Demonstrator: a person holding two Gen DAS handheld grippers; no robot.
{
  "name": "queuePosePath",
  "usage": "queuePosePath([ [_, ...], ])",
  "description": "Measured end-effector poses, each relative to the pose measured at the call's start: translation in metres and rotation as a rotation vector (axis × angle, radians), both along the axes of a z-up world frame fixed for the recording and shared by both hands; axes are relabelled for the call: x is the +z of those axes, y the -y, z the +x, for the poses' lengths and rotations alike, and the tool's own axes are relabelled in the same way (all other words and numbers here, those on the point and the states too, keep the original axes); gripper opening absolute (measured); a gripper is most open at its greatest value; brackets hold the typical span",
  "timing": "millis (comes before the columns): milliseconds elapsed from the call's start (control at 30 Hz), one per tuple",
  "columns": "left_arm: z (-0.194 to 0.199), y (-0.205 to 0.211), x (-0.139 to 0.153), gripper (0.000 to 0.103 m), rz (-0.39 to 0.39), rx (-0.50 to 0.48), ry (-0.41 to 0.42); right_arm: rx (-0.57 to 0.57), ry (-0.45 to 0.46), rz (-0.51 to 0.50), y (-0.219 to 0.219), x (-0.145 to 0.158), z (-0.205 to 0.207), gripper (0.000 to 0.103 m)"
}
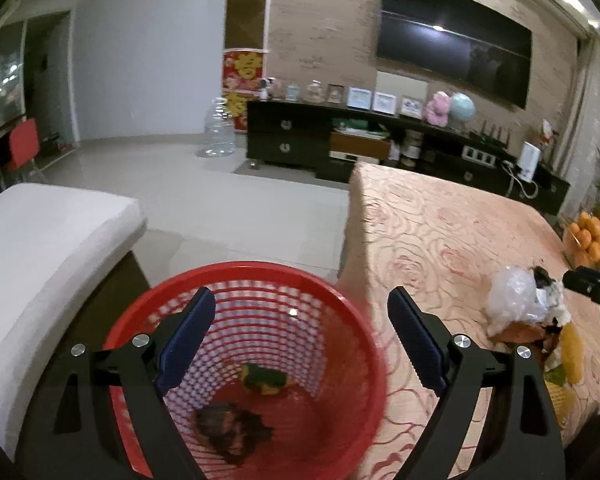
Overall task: Collect trash
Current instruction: 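Reach the left tool to the clear plastic bag while the right tool reaches the white mesh bag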
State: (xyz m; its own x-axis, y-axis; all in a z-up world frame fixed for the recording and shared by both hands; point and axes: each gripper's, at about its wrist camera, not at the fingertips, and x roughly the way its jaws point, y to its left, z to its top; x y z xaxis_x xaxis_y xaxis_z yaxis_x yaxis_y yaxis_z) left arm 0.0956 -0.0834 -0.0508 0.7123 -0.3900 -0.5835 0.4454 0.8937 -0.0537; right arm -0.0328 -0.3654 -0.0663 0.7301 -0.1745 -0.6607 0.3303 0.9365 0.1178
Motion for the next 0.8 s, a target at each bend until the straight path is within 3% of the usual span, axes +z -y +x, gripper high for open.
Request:
queuePosePath([
  [233,-0.010,0.046,-0.009,0.085,0.053,-0.081,-0.002,-0.144,0.001,-0.078,0.048,-0.012,-0.037,0.075],
  [467,-0.018,0.088,-0.019,0.085,0.055,-0.206,-0.060,-0.210,0.001,0.023,0.086,-0.025,-0.056,0.075],
  [800,-0.025,0.169,-0.020,0.085,0.071,-0.420,-0.119,-0.278,0.023,0.069,0.104,-0.024,-0.072,0.075],
])
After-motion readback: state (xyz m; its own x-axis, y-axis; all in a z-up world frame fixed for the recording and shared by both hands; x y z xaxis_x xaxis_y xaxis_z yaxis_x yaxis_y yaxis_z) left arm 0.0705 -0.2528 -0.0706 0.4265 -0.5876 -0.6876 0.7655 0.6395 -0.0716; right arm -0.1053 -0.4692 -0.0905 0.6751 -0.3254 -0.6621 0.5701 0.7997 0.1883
